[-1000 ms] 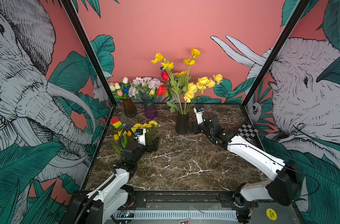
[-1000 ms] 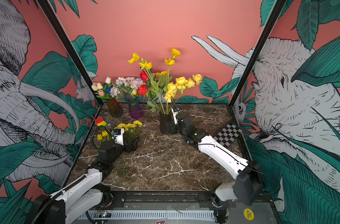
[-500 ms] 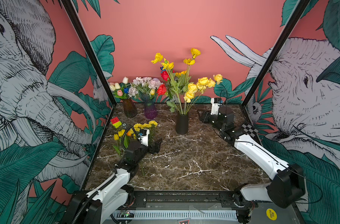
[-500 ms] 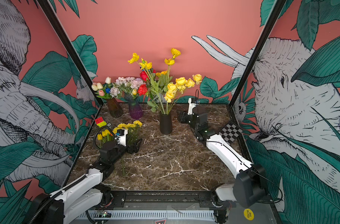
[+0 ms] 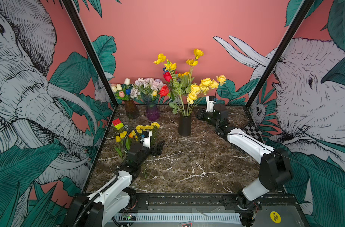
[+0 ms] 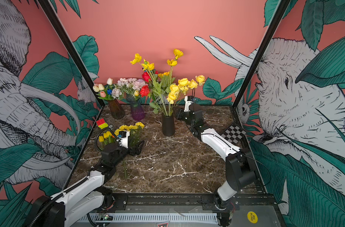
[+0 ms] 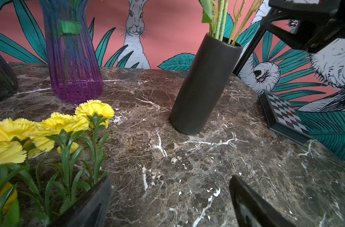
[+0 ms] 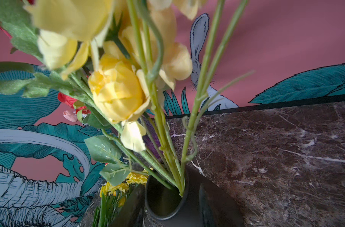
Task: Pick out yellow flowers from the vase
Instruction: Pick up the flower from the vase.
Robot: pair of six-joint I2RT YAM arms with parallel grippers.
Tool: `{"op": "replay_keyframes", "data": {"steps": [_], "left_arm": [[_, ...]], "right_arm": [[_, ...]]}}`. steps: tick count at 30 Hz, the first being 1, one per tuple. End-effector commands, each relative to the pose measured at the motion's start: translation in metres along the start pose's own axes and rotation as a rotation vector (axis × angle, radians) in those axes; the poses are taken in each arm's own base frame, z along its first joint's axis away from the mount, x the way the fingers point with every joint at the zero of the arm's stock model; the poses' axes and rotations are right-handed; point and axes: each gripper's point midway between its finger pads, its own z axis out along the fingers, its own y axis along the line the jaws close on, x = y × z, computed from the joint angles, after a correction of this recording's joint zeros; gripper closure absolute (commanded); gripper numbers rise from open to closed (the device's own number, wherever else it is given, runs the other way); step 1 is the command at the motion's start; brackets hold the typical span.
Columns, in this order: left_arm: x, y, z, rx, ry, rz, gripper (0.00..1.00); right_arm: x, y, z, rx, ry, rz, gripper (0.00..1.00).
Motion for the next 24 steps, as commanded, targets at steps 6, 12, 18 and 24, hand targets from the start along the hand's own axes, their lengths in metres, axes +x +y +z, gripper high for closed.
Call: {"op": "replay_keyframes", "data": {"steps": [6, 12, 18, 24], "left_arm": [[-0.007, -0.002, 0.002, 0.001, -0.017, 0.018, 0.04], [-0.007, -0.002, 0.003, 0.004, -0.014, 0.018, 0.04], [-0.006, -0.002, 0.004, 0.008, -0.007, 0.019, 0.04], [-0.006, -0.003, 0.004, 0.01, -0.006, 0.018, 0.04]], "right_arm": [[-0.002, 0.009, 0.02, -0.069, -0.021, 0.015, 0.62], [0.003, 0.011, 0.03, -0.091, -0.005, 0.019, 0.68], [0.003, 0.012, 0.034, -0.097, -0.012, 0.01, 0.76], [0.001, 0.015, 0.034, -0.096, -0.013, 0.005, 0.87]]}}
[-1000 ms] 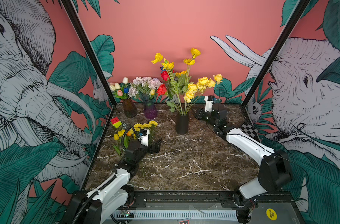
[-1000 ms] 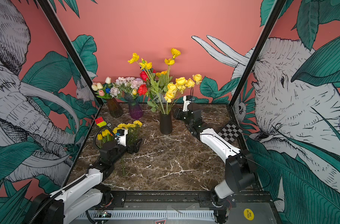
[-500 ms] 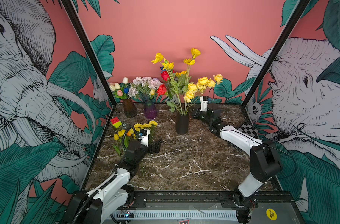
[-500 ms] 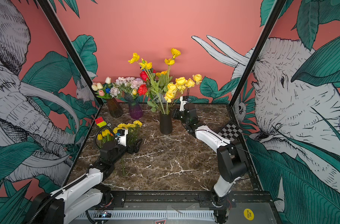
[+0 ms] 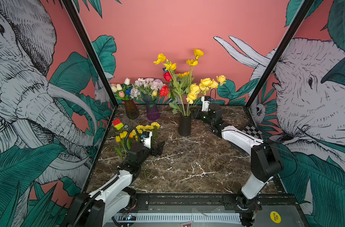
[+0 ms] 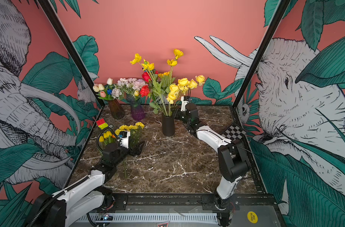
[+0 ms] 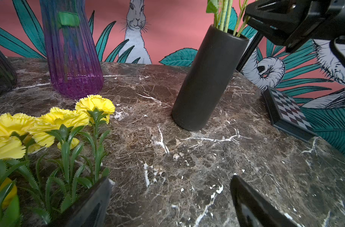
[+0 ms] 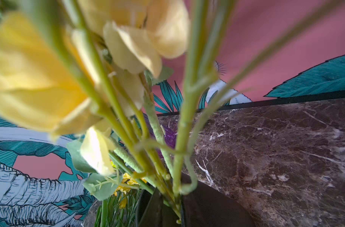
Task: Pick out yellow flowers from the vase
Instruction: Pick up the flower from the vase.
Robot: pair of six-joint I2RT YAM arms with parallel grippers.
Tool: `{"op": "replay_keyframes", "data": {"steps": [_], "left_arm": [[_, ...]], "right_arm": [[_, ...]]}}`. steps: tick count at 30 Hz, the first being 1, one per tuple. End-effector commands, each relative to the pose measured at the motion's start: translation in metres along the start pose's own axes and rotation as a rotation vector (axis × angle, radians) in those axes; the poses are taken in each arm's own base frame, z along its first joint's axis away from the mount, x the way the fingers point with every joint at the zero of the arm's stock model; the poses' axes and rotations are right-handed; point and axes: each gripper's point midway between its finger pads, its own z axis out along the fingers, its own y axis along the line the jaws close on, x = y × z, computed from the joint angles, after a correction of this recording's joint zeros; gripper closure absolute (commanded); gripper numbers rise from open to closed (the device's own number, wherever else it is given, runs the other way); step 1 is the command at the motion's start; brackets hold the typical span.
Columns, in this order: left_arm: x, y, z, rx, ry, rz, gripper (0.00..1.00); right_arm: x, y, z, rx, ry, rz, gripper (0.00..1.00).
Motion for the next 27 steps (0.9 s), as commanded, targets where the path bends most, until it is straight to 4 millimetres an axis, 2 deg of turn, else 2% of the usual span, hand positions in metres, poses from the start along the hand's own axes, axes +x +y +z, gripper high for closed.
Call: {"op": "replay_keyframes", "data": {"steps": [1, 5, 13, 23, 24, 27], "left_arm": [[-0.013, -0.005, 0.001, 0.018, -0.029, 0.019, 0.04], [-0.013, -0.005, 0.0, 0.017, -0.028, 0.021, 0.04], [-0.013, -0.005, 0.0, 0.014, -0.027, 0.023, 0.04], [-0.014, -0.004, -0.001, 0.01, -0.03, 0.027, 0.04], [-0.014, -0.005, -0.001, 0.01, -0.03, 0.027, 0.04], [-0.014, -0.005, -0.001, 0.01, -0.03, 0.027, 0.04]], "right_arm": [[-0.016, 0.018, 0.002, -0.05, -0.046, -0.024, 0.89], [-0.018, 0.02, 0.0, -0.046, -0.049, -0.032, 0.95], [-0.027, 0.037, -0.01, -0.069, -0.062, -0.065, 0.97], [-0.047, 0.052, -0.03, -0.059, -0.099, -0.082, 0.98], [-0.057, 0.061, -0.041, -0.073, -0.128, -0.09, 0.98], [-0.063, 0.066, -0.049, -0.071, -0.138, -0.102, 0.98]]}}
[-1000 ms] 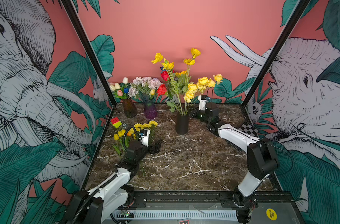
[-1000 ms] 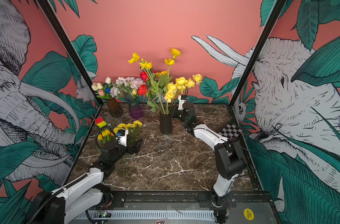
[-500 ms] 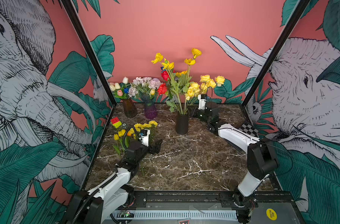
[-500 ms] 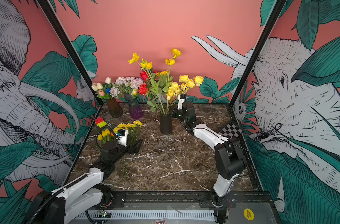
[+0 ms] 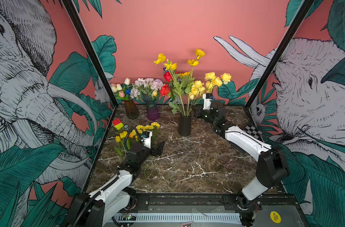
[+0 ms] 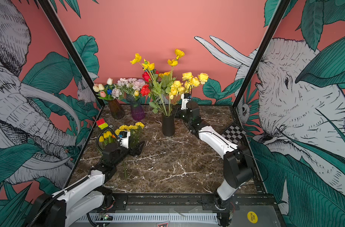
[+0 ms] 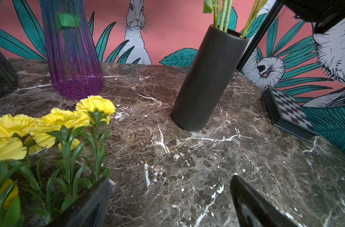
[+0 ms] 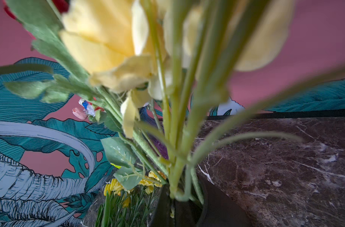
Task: Pick out yellow flowers from the vase
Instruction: Pick up the flower from the vase.
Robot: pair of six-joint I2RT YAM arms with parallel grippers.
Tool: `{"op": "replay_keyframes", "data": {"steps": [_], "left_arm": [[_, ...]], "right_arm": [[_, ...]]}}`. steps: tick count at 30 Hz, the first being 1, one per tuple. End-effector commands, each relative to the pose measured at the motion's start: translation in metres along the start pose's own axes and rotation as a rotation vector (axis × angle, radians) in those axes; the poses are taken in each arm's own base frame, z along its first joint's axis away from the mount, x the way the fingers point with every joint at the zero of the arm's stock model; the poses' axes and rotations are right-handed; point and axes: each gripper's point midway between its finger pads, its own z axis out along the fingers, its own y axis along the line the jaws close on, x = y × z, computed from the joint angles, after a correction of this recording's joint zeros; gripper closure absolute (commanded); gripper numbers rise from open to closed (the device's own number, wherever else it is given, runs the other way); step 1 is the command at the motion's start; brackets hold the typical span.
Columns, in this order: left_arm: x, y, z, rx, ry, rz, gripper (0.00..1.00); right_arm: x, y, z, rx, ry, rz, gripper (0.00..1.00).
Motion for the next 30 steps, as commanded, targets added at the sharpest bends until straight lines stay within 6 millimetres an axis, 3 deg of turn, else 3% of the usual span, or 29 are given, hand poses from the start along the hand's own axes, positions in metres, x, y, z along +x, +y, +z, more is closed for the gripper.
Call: {"op": "replay_keyframes", "data": {"steps": [1, 3, 6, 14, 22, 26, 30], "left_arm": [[-0.014, -0.004, -0.001, 0.01, -0.029, 0.019, 0.04], [-0.014, -0.005, -0.001, 0.01, -0.03, 0.019, 0.04], [-0.013, -0.004, -0.001, 0.01, -0.029, 0.019, 0.04], [-0.015, -0.005, -0.002, 0.01, -0.034, 0.023, 0.04], [-0.017, 0.002, -0.005, -0.04, -0.019, 0.048, 0.04], [-0.019, 0.003, -0.008, -0.05, -0.025, 0.055, 0.04], [-0.022, 0.004, -0.01, -0.063, -0.011, 0.047, 0.04]], "right_arm": [[-0.041, 0.032, -0.02, -0.06, -0.103, -0.043, 0.98], [-0.045, 0.035, -0.024, -0.06, -0.11, -0.051, 0.98], [-0.068, 0.049, -0.034, -0.077, -0.159, -0.073, 0.98], [-0.105, 0.073, -0.061, -0.085, -0.23, -0.129, 0.99], [-0.147, 0.095, -0.118, -0.064, -0.353, -0.171, 0.99], [-0.153, 0.105, -0.145, -0.073, -0.376, -0.169, 0.99], [-0.141, 0.104, -0.164, -0.077, -0.36, -0.158, 0.99]]}}
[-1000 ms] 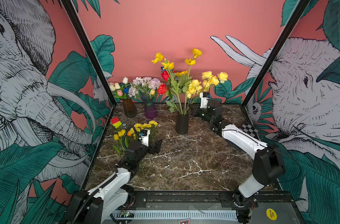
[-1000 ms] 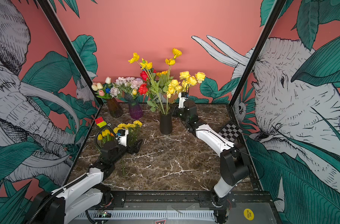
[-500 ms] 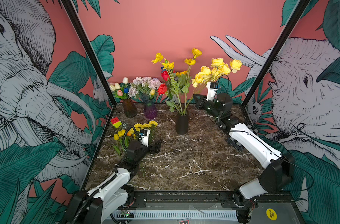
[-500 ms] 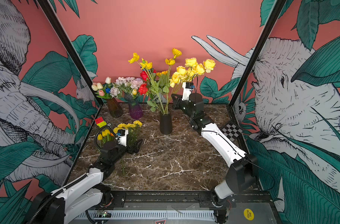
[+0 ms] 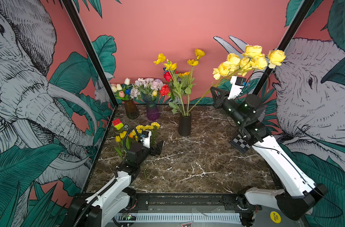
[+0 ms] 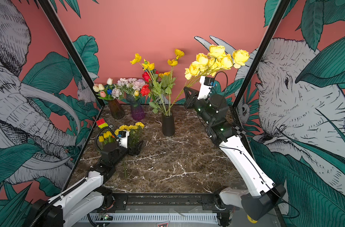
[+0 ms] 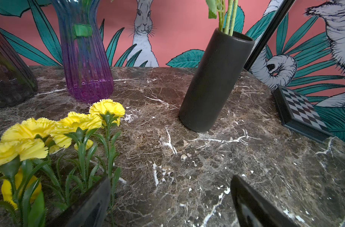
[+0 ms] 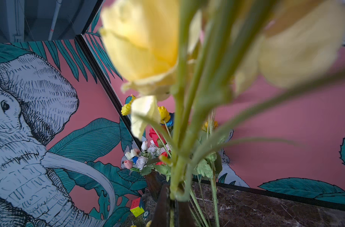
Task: Pick out yellow flowers from the vase
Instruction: Pick up the flower from the vase.
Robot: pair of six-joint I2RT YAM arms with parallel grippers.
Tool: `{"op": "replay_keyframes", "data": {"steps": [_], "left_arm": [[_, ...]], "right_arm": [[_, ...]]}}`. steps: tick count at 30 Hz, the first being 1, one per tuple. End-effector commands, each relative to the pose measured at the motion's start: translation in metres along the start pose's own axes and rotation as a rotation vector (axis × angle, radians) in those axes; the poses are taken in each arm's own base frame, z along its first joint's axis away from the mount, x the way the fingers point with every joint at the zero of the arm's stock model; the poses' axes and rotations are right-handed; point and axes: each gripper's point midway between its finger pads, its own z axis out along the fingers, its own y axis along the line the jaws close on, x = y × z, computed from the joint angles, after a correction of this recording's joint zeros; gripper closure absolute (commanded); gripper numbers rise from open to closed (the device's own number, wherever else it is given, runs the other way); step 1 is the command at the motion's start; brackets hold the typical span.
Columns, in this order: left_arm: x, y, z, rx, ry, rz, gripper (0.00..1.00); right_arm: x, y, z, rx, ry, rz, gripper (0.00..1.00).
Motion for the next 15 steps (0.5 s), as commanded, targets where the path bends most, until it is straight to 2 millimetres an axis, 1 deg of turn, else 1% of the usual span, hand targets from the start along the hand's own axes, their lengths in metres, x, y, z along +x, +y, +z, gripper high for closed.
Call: {"op": "replay_keyframes", "data": {"steps": [1, 3, 4, 5, 9, 11, 15], "left_arm": [[-0.017, -0.002, -0.005, -0.009, -0.018, 0.013, 0.04], [-0.027, -0.009, -0.01, 0.015, -0.029, 0.004, 0.04], [-0.031, -0.013, -0.012, 0.034, -0.028, -0.003, 0.04], [-0.038, -0.019, -0.014, 0.06, -0.034, -0.018, 0.04], [-0.057, -0.046, -0.021, 0.134, -0.016, -0.023, 0.04], [-0.061, -0.059, -0.021, 0.159, 0.004, 0.001, 0.04], [-0.055, -0.087, -0.016, 0.241, 0.065, 0.014, 0.05]], "right_arm": [[0.001, 0.002, -0.018, 0.001, 0.001, 0.0, 0.99], [0.014, 0.0, -0.026, 0.01, 0.044, 0.016, 0.99], [0.016, 0.001, -0.03, 0.003, 0.054, 0.022, 0.99], [0.033, -0.004, -0.034, 0.007, 0.094, 0.03, 0.99], [0.072, -0.009, -0.049, -0.004, 0.176, 0.055, 1.0], [0.093, -0.015, -0.057, 0.018, 0.239, 0.038, 1.0], [0.131, -0.021, -0.07, 0.011, 0.277, 0.081, 1.0]]}}
